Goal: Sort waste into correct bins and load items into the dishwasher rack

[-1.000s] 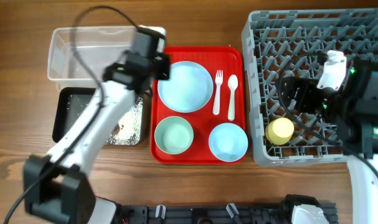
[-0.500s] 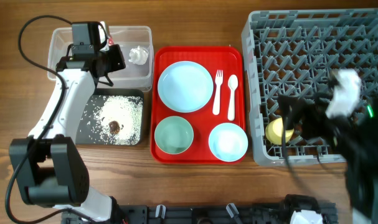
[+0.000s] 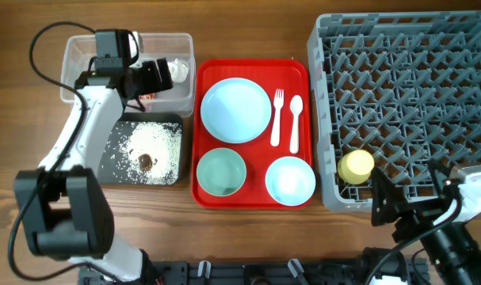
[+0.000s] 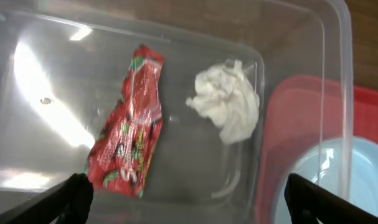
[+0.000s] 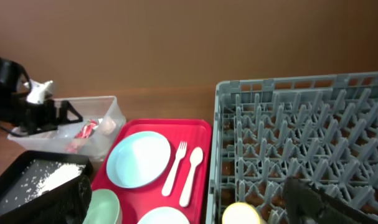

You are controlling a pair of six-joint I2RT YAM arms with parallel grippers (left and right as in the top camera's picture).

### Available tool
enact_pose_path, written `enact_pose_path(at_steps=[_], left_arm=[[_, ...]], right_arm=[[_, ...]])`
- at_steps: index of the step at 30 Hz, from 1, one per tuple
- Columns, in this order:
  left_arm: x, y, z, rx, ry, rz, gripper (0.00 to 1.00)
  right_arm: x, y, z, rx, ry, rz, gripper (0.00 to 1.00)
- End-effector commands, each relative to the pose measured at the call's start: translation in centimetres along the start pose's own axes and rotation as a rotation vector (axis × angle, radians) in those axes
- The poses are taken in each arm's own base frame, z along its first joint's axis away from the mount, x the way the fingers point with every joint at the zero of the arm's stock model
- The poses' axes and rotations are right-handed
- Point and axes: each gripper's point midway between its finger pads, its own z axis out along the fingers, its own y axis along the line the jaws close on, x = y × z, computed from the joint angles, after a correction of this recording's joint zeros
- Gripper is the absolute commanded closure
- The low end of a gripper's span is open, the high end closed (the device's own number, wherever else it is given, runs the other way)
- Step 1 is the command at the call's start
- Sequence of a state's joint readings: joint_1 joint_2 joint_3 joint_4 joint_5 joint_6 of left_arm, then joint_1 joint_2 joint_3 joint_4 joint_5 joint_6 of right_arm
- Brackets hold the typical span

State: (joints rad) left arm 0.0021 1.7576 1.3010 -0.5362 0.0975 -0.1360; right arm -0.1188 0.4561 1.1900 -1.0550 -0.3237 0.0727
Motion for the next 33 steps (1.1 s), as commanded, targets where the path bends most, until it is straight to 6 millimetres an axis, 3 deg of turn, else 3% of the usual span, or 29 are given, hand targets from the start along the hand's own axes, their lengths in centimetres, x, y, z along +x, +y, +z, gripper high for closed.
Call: enact_pose_path(at_steps=[1, 8, 14, 22, 26, 33], left_arm=[[-2.7, -1.9, -7.2, 0.054, -0.121, 0.014, 0.0], [-1.4, -3.4, -14.4, 0.119, -0.162, -0.056, 0.0], [0.5, -5.8, -17.6, 0.27, -0.12, -0.114, 0.0], [1.6, -5.9, -19.6, 0.28, -0.12, -0.112, 0.0], [1.7, -5.9, -19.5, 0.277, -0.115, -0.113, 0.0], [3.6, -4.8, -19.1, 0.22, -0.047, -0.126, 0.0]], right_arm=[[0.3, -0.5, 0.3, 0.024, 0.012, -0.012, 0.0], [0.3, -0.5, 0.3, 0.024, 0.013, -0.012, 0.0], [0.4, -0.5, 0.3, 0.024, 0.018, -0.01, 0.0], [0.4, -0.5, 0.3, 0.024, 0.019, -0.01, 0.0], [0.4, -0.5, 0.3, 0.024, 0.019, -0.01, 0.0], [0.4, -0.5, 0.3, 0.024, 0.02, -0.01, 0.0]])
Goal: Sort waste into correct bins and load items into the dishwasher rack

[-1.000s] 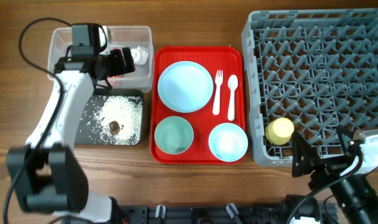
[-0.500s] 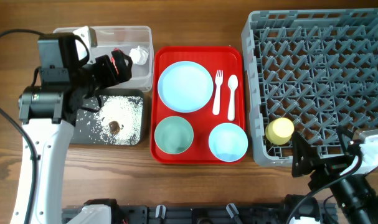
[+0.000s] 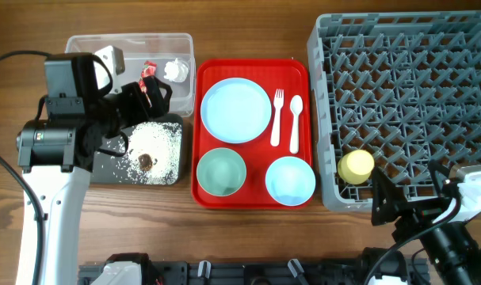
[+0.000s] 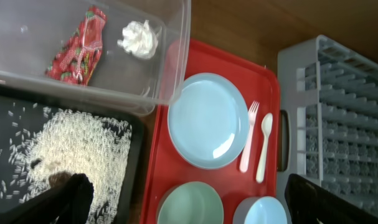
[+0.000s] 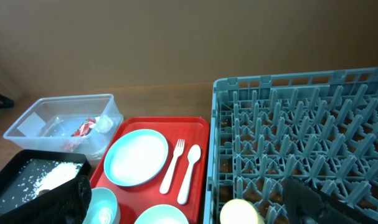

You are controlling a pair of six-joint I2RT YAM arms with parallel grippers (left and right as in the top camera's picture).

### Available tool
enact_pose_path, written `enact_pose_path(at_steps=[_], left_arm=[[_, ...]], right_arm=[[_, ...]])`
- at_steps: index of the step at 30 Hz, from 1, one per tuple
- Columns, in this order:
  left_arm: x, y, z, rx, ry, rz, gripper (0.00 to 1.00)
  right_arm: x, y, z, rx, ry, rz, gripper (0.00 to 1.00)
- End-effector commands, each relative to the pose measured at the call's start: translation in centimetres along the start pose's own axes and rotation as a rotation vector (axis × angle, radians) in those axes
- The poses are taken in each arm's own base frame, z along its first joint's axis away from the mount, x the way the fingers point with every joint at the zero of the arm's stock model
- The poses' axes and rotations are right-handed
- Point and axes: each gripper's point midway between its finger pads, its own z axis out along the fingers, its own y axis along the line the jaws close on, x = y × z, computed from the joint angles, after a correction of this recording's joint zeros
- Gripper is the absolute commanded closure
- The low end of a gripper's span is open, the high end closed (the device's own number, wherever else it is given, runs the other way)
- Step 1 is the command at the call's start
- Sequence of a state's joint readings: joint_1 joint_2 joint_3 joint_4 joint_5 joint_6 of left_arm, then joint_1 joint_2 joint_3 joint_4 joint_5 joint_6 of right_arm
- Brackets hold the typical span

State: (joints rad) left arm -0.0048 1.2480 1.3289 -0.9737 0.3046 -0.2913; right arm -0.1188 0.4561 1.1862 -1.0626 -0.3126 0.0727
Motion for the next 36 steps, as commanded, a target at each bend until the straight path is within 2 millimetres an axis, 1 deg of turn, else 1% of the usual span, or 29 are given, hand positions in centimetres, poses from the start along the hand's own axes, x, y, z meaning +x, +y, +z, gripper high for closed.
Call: enact_pose_path(at_steps=[1, 3, 5, 6, 9, 12, 14, 16, 17, 19, 20, 26, 28, 30, 33, 34, 35, 36], left_arm=[[-0.4, -0.1, -0.8, -0.007, -0.028, 0.027, 0.0], [-1.6, -0.7, -1.2, 0.01, -0.086, 0.129, 0.0], [-2.7, -1.6, -2.3, 0.031, -0.169, 0.237, 0.0], [-3.0, -1.9, -2.8, 0.038, -0.201, 0.271, 0.0], [-3.3, -2.6, -4.5, 0.059, -0.31, 0.346, 0.0], [-2.8, -3.0, -6.1, 0.079, -0.423, 0.417, 0.0], [-2.1, -2.9, -6.7, 0.09, -0.476, 0.432, 0.0], [-1.0, -2.5, -6.9, 0.101, -0.522, 0.445, 0.0], [-0.2, -2.1, -6.7, 0.105, -0.541, 0.45, 0.0], [0.9, -1.7, -6.5, 0.111, -0.57, 0.458, 0.0], [2.0, -1.2, -6.3, 0.119, -0.607, 0.468, 0.0], [5.5, 0.2, -6.3, 0.142, -0.706, 0.495, 0.0], [6.4, 0.5, -6.3, 0.149, -0.742, 0.504, 0.0], [7.3, 0.9, -6.0, 0.156, -0.777, 0.514, 0.0], [8.2, 1.7, -4.9, 0.162, -0.803, 0.521, 0.0], [8.6, 2.0, -4.3, 0.163, -0.807, 0.522, 0.0], [9.1, 2.6, -3.2, 0.164, -0.812, 0.523, 0.0], [9.3, 2.8, -2.8, 0.165, -0.814, 0.524, 0.0]], right_arm=[[0.2, -0.3, 0.2, 0.013, 0.01, -0.013, 0.0], [0.2, -0.3, 0.2, 0.013, 0.01, -0.013, 0.0], [0.2, -0.3, 0.2, 0.013, 0.01, -0.013, 0.0], [0.2, -0.3, 0.2, 0.013, 0.01, -0.013, 0.0], [0.2, -0.3, 0.2, 0.013, 0.01, -0.013, 0.0], [0.2, -0.3, 0.2, 0.013, 0.01, -0.013, 0.0], [0.2, -0.3, 0.2, 0.013, 0.01, -0.013, 0.0], [0.2, -0.3, 0.2, 0.013, 0.01, -0.013, 0.0], [0.2, -0.3, 0.2, 0.013, 0.01, -0.014, 0.0], [0.2, -0.3, 0.2, 0.013, 0.01, -0.014, 0.0], [0.2, -0.3, 0.2, 0.013, 0.01, -0.013, 0.0], [0.2, -0.3, 0.2, 0.013, 0.01, -0.014, 0.0], [0.2, -0.3, 0.2, 0.013, 0.01, -0.013, 0.0], [0.2, -0.3, 0.2, 0.013, 0.01, -0.013, 0.0], [0.2, -0.3, 0.2, 0.013, 0.01, -0.013, 0.0], [0.2, -0.3, 0.2, 0.013, 0.01, -0.013, 0.0], [0.2, -0.3, 0.2, 0.013, 0.01, -0.014, 0.0], [0.2, -0.3, 0.2, 0.013, 0.011, -0.013, 0.0]])
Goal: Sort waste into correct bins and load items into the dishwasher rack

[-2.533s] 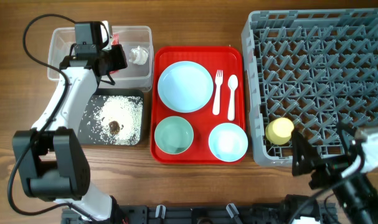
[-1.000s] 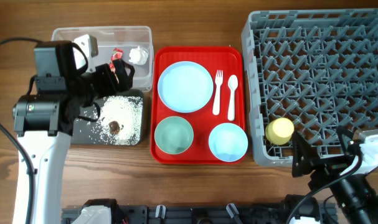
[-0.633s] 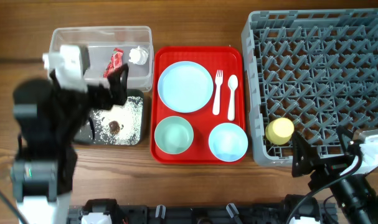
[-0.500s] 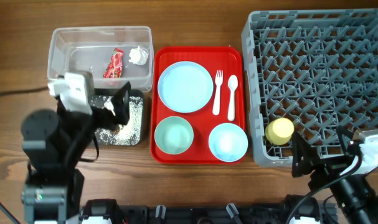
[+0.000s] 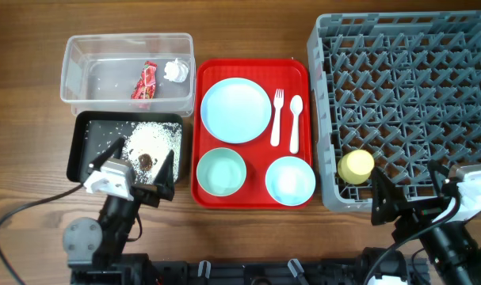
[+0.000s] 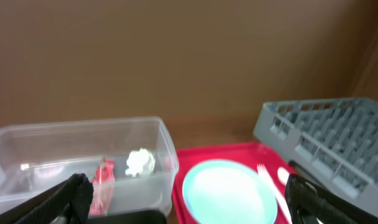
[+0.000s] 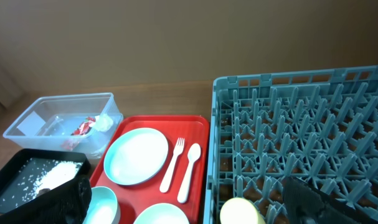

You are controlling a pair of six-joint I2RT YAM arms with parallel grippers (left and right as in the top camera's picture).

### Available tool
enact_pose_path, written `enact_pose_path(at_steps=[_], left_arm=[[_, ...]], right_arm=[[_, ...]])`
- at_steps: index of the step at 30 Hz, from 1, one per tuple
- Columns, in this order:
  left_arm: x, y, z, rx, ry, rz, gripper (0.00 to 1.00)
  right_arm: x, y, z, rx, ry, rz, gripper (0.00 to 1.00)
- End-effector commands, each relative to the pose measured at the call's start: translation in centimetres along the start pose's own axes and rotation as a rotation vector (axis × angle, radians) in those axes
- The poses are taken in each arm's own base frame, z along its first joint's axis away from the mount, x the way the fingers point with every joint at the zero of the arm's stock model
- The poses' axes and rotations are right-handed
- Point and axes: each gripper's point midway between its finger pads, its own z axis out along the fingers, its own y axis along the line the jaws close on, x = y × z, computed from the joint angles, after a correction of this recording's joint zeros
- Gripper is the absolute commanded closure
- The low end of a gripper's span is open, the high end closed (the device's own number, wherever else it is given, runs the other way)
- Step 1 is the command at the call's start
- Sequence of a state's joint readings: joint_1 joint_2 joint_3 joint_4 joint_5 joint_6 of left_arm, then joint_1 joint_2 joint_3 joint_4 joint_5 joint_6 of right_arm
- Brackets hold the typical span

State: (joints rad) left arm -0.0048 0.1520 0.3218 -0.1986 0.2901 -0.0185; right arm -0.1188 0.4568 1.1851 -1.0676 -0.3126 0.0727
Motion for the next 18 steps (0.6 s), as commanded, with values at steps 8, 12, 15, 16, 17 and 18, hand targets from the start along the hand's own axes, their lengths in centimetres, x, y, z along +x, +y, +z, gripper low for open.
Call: enact_pose_path(at_steps=[8, 12, 15, 16, 17, 18], left_arm=[[7.7, 1.0, 1.1, 0.0, 0.014, 0.011, 0.0], [8.1, 1.2, 1.2, -0.008, 0.013, 0.011, 0.0], [8.1, 1.2, 1.2, -0.012, 0.014, 0.011, 0.0], [8.1, 1.2, 1.2, -0.012, 0.014, 0.011, 0.0], [8.1, 1.2, 1.2, -0.012, 0.014, 0.011, 0.0], [8.2, 1.2, 1.2, -0.012, 0.014, 0.011, 0.0]], right_arm=[[0.1, -0.3, 0.2, 0.012, 0.006, -0.015, 0.0], [0.1, -0.3, 0.2, 0.012, 0.006, -0.014, 0.0], [0.1, -0.3, 0.2, 0.012, 0.006, -0.015, 0.0], [0.1, -0.3, 0.2, 0.012, 0.006, -0.015, 0.0], [0.1, -0.3, 0.2, 0.012, 0.006, -0.015, 0.0], [0.1, -0.3, 0.2, 0.012, 0.006, -0.015, 0.0]])
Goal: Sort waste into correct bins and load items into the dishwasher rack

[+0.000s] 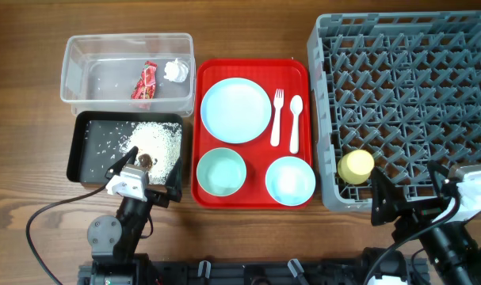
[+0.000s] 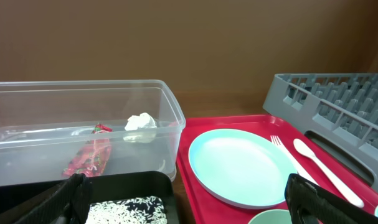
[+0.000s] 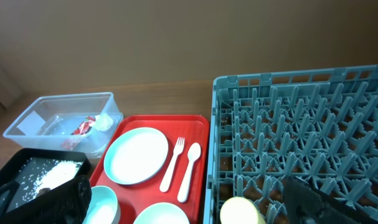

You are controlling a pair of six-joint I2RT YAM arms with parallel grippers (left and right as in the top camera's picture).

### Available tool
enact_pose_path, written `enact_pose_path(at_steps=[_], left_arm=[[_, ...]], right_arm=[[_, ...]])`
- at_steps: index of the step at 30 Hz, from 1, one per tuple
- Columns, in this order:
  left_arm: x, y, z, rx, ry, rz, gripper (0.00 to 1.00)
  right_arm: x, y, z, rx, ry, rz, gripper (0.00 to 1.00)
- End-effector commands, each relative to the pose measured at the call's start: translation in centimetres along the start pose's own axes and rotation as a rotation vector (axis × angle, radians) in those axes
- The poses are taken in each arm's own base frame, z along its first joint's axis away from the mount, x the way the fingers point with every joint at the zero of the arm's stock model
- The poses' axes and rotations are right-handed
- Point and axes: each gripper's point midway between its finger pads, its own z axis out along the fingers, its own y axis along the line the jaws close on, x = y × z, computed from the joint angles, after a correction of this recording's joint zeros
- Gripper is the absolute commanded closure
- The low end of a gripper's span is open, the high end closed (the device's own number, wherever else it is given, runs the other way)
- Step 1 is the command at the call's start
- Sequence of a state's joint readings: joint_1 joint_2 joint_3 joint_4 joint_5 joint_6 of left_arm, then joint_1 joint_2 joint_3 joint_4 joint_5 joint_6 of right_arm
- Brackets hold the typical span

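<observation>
The clear bin [image 1: 82,75] holds a red wrapper [image 1: 146,81] and a crumpled white tissue [image 1: 175,71]. On the red tray [image 1: 252,67] lie a blue plate [image 1: 235,110], white fork [image 1: 277,116], white spoon [image 1: 295,123], green bowl [image 1: 221,172] and blue bowl [image 1: 290,180]. A yellow cup [image 1: 356,166] sits in the grey dish rack [image 1: 406,87]. My left gripper [image 1: 145,180] is low at the table's front, open and empty, level with the black tray. My right gripper [image 1: 413,198] is open and empty at the rack's front edge.
A black tray [image 1: 85,158] with scattered rice and a brown scrap [image 1: 146,161] lies in front of the clear bin. Bare wooden table surrounds the bins on the left. In the left wrist view the plate [image 2: 241,167] and the wrapper [image 2: 88,157] lie ahead.
My left gripper has shifted a little right and toward the table's front edge, and sits lower, still open. The right gripper and all objects are unchanged.
My left gripper was open just over the clear bin, with the wrapper and tissue lying in it. Then it was high above the black tray, then back near the table's front, where it now rests low. The right arm stayed still throughout.
</observation>
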State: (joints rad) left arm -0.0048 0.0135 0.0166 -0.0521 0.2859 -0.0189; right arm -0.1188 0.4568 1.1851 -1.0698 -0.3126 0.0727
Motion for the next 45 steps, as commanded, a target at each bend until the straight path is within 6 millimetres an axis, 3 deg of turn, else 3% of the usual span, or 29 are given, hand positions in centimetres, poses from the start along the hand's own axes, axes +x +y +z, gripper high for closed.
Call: enact_pose_path(at_steps=[1, 21, 24, 28, 32, 37, 41, 45], left_arm=[[0.2, 0.1, 0.0, -0.007, -0.005, 0.017, 0.0], [0.2, 0.1, 0.0, -0.006, -0.004, 0.017, 0.0], [0.2, 0.1, 0.0, -0.007, -0.005, 0.017, 0.0], [0.2, 0.1, 0.0, -0.006, -0.004, 0.017, 0.0], [0.2, 0.1, 0.0, -0.006, -0.005, 0.017, 0.0], [0.2, 0.1, 0.0, -0.006, -0.004, 0.017, 0.0], [0.2, 0.1, 0.0, -0.007, -0.005, 0.017, 0.0], [0.2, 0.1, 0.0, -0.007, -0.005, 0.017, 0.0]], right_arm=[[0.0, -0.3, 0.2, 0.012, 0.004, -0.015, 0.0], [0.0, -0.2, 0.2, 0.009, 0.004, -0.014, 0.0], [0.0, 0.5, 0.2, -0.032, 0.003, 0.029, 0.0], [-1.3, 0.8, 0.2, -0.054, -0.04, 0.275, 0.0], [-2.3, 4.0, 0.6, -0.253, -0.025, 0.208, 0.0], [0.4, 4.9, 3.0, -0.355, 0.178, 0.227, 0.0], [3.9, 3.6, 5.1, -0.313, 0.37, 0.215, 0.01], [5.8, 2.0, 6.6, -0.251, 0.477, 0.189, 0.0]])
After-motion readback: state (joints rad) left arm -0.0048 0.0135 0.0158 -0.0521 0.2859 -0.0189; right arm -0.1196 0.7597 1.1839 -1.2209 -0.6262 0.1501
